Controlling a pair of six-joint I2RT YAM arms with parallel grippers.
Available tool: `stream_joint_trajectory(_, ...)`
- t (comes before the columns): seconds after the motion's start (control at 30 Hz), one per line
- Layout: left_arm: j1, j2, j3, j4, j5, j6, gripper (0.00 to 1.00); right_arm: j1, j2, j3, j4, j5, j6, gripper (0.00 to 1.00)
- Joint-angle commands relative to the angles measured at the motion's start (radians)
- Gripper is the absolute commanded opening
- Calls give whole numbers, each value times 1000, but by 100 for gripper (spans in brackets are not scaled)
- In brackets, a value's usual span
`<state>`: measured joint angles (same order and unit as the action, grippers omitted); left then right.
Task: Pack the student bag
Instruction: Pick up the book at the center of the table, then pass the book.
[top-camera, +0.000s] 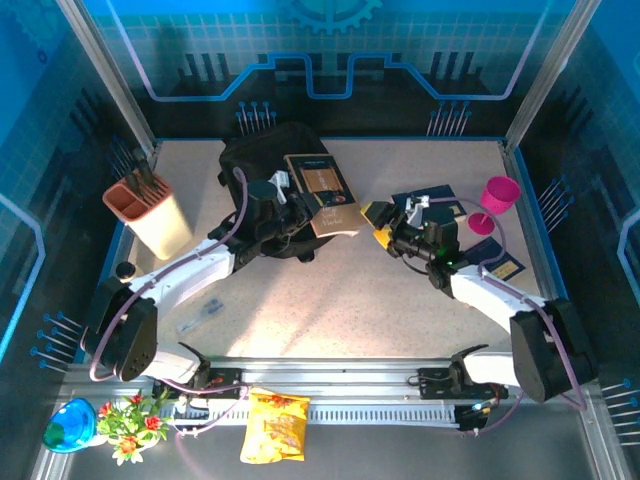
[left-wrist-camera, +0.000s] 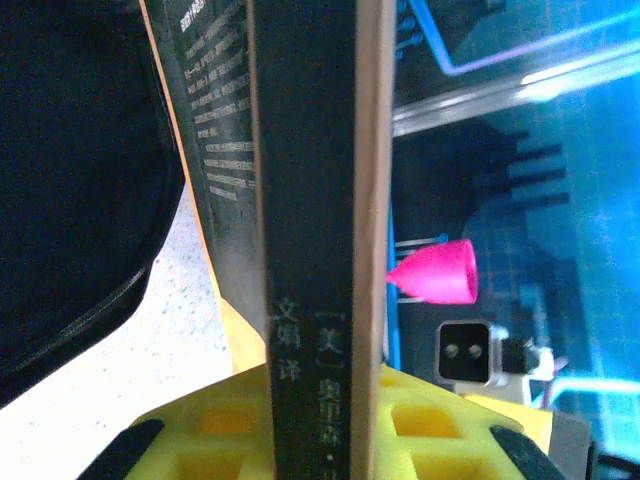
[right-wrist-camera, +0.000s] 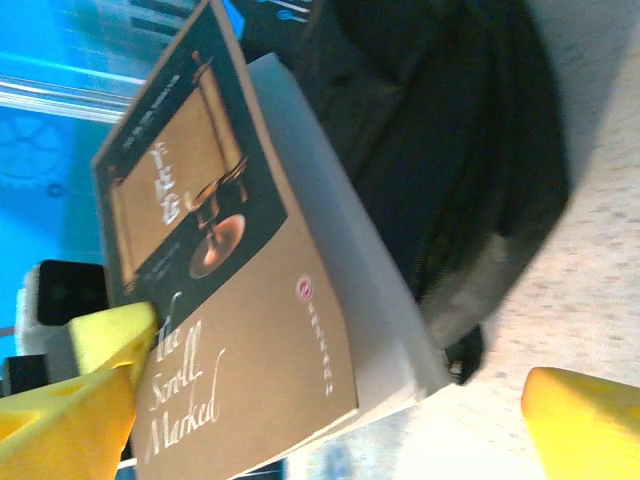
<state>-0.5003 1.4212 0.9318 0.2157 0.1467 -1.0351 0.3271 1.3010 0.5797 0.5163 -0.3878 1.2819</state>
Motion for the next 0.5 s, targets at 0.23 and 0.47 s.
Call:
stream_joint_trajectory(0.23,-14,28,51,269,-189,-175,6,56,207,128,352,-14,363,100)
stream_joint_trajectory(0.47,-27,95,121,259,-225,-198,6,51,328,241,430,-27,458,95)
